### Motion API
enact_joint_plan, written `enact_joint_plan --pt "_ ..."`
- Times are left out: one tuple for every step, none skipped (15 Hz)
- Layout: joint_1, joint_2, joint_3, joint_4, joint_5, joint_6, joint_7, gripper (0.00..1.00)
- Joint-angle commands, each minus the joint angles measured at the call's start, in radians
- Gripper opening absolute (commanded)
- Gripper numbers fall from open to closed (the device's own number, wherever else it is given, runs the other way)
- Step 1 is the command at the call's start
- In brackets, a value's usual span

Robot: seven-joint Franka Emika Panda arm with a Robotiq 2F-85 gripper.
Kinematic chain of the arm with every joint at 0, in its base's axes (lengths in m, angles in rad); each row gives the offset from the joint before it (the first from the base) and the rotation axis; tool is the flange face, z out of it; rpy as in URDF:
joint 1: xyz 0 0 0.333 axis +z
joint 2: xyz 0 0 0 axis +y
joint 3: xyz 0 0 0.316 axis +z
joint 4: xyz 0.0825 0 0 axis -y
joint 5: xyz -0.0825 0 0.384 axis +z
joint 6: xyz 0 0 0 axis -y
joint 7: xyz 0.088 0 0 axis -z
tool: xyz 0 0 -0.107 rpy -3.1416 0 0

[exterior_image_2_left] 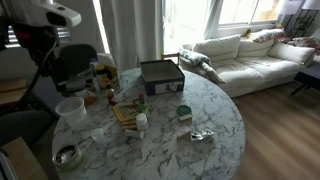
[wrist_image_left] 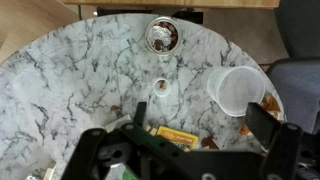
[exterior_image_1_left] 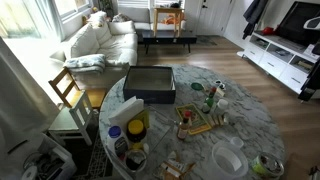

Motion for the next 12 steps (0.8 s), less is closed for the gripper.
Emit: enact_joint_plan --pt "-0.009 0.002 0.007 0.002 0.004 -0.002 -0.005 1.00" --pt "-0.009 0.002 0.007 0.002 0.004 -0.002 -0.005 1.00" --pt "-0.009 0.002 0.007 0.002 0.004 -0.002 -0.005 1.00" --pt "-0.009 0.002 0.007 0.002 0.004 -0.002 -0.005 1.00" --pt "-0.009 0.011 0.009 -0.018 0.011 -0.014 0.007 1.00" --pt "-0.011 0.016 0.012 -0.060 0.025 -0.015 0.028 1.00" --pt "-0.017 0.020 0.016 -0.092 0.038 -0.017 0.054 1.00" --pt "-0.022 0.021 0.019 -0.134 0.060 -0.012 0.086 1.00" --pt "-0.027 0.022 0.025 -0.175 0.079 0.000 0.118 1.00" --pt "-0.033 0.025 0.030 -0.212 0.105 0.009 0.151 1.00" --pt "-0.046 0.025 0.040 -0.253 0.121 0.034 0.198 1.00" --pt "-0.058 0.024 0.038 -0.287 0.145 0.055 0.228 1.00"
